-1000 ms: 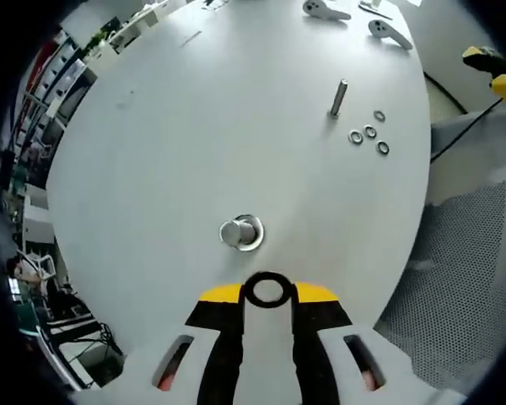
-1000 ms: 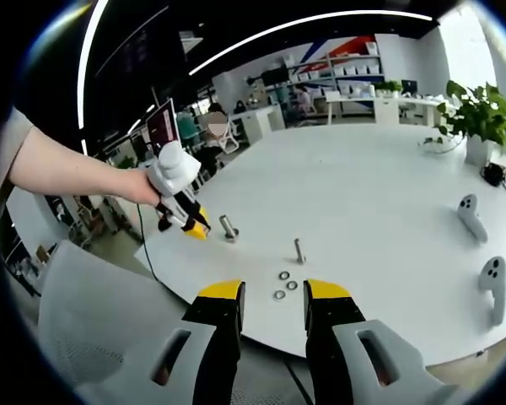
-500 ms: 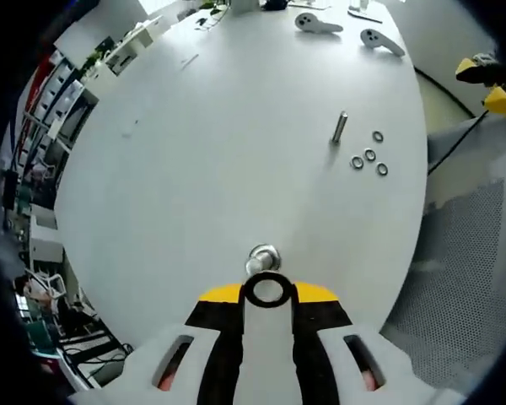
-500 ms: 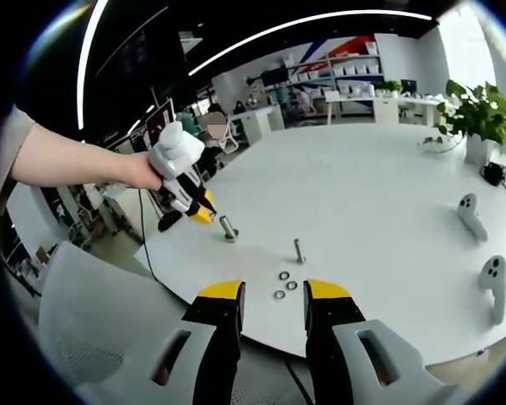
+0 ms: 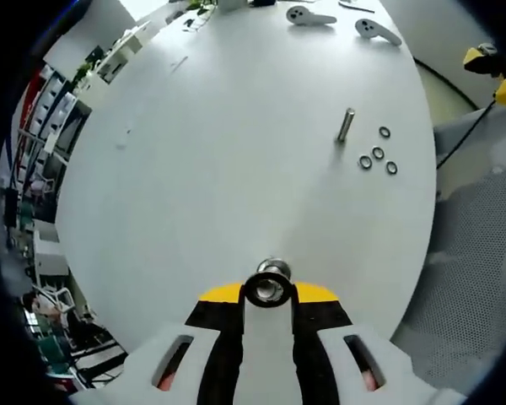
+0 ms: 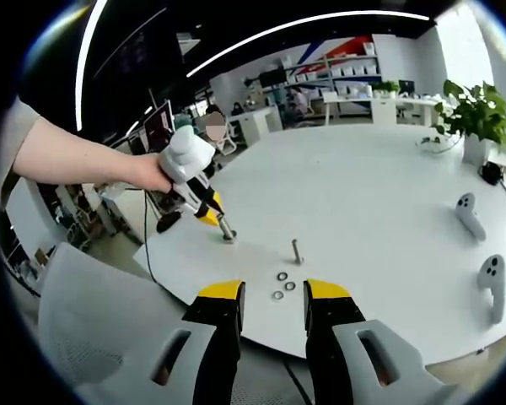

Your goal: Place the washer onto the threaded stud by aligning its center hole with the stud, sliding it down to the base, and recovering from edge contact or off-axis alignment until the washer reaches the visible bottom stop.

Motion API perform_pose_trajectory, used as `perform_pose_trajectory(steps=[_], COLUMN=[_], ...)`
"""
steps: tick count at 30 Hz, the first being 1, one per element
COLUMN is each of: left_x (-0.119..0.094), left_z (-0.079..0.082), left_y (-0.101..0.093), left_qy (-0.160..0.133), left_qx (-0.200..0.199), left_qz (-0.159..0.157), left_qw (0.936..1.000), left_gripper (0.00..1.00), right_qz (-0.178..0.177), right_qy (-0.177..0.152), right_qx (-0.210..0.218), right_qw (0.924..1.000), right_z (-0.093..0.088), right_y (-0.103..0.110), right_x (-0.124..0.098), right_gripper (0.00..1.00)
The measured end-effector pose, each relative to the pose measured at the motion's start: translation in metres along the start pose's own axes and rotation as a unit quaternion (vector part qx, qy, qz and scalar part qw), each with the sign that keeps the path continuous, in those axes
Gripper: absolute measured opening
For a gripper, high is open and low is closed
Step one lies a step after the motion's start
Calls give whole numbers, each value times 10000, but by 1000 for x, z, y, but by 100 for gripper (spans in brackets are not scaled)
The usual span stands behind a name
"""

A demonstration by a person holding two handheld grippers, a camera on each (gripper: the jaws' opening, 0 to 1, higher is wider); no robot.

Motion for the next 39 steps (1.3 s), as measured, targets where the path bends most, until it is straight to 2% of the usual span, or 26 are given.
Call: perform_pose_trajectory(steps=[7, 16, 27, 30, 31, 32, 33, 34, 39], left_x=[5, 22, 43, 45, 44, 47, 48, 48, 44], left_z=[-1, -3, -6, -3, 6, 9, 4, 2, 2], left_y=[-1, -7, -10, -11, -13, -18, -11, -14, -14], left_qy=[81, 184, 307, 265, 69, 49, 219, 263, 161], left_qx=[93, 232, 80, 70, 2, -200, 17, 110, -24], left_qz=[-49, -67, -194, -202, -286, -376, -241, -261, -351], left_qw=[9999, 9995, 9993, 9994, 9996, 9991, 9995, 9993, 9993], left_gripper=[19, 19, 19, 17, 12, 12, 12, 12, 13], right_qz=[-8, -31, -54, -59, -59, -57, -54, -53, -60], right_qy=[-4, 18, 65, 75, 79, 81, 89, 95, 88], right_qx=[14, 32, 45, 51, 50, 50, 54, 55, 62], right_qw=[10000, 10000, 10000, 9999, 9999, 9999, 9999, 9999, 9999], right_z=[0, -1, -3, -3, -3, -3, -3, -3, -3], right_y=[0, -1, -3, -3, -3, -3, -3, -3, -3], right_x=[0, 0, 0, 0, 0, 0, 0, 0, 0], right_gripper=[30, 30, 29, 28, 28, 28, 28, 28, 28])
Point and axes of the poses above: the point that each gripper's makers call its tool centre point, and the gripper's own axes: x roughly forward along the fingers, y roughly to its left, z roughly out of its top, the point moved 1 cm from there along -x, roughly backward along the fingers, and after that the axes turned 7 degrees about z, right-handed, at the moved point
